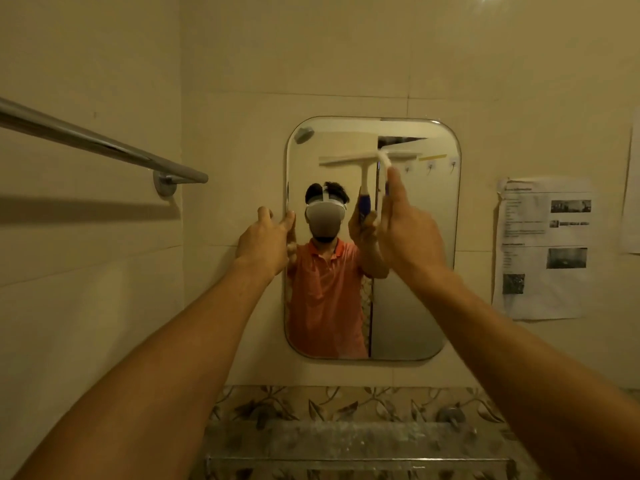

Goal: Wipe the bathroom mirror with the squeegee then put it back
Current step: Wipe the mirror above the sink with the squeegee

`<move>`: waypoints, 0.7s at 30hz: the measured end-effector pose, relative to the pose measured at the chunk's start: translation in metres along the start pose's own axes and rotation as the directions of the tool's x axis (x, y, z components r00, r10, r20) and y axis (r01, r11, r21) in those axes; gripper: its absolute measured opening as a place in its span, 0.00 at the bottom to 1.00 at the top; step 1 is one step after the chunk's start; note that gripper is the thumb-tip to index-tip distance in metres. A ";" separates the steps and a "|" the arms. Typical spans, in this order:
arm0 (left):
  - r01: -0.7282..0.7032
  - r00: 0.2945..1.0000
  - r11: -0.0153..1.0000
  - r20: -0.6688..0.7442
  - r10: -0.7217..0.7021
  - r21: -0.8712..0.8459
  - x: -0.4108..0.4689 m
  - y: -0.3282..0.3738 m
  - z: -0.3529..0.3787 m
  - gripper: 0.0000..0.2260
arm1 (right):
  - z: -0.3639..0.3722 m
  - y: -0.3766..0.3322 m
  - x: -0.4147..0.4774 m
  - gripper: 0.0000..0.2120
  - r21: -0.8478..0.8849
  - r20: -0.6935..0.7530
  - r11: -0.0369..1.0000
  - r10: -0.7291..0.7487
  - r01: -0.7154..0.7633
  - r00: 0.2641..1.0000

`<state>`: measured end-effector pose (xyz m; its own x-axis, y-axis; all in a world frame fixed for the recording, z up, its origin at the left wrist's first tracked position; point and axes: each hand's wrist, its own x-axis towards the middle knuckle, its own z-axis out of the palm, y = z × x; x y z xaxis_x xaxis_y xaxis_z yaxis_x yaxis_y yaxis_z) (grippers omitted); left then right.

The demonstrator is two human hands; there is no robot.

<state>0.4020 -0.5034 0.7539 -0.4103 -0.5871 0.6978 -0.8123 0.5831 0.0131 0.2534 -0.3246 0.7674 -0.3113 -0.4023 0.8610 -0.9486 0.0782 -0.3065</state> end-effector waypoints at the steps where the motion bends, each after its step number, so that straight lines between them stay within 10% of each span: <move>1: 0.002 1.000 1.000 0.011 -0.002 0.003 0.000 0.000 0.000 0.36 | -0.008 -0.007 0.016 0.29 -0.024 -0.008 1.000 -0.006 0.006 1.000; 21: 0.024 0.999 1.000 0.040 -0.024 -0.016 0.001 0.003 -0.005 0.37 | 0.063 0.002 -0.076 0.39 -0.135 0.049 0.984 0.127 -0.119 0.991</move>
<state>0.4014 -0.4992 0.7581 -0.4070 -0.6226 0.6683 -0.8152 0.5777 0.0418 0.2786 -0.3508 0.6757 -0.4259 -0.4332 0.7943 -0.9036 0.2476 -0.3495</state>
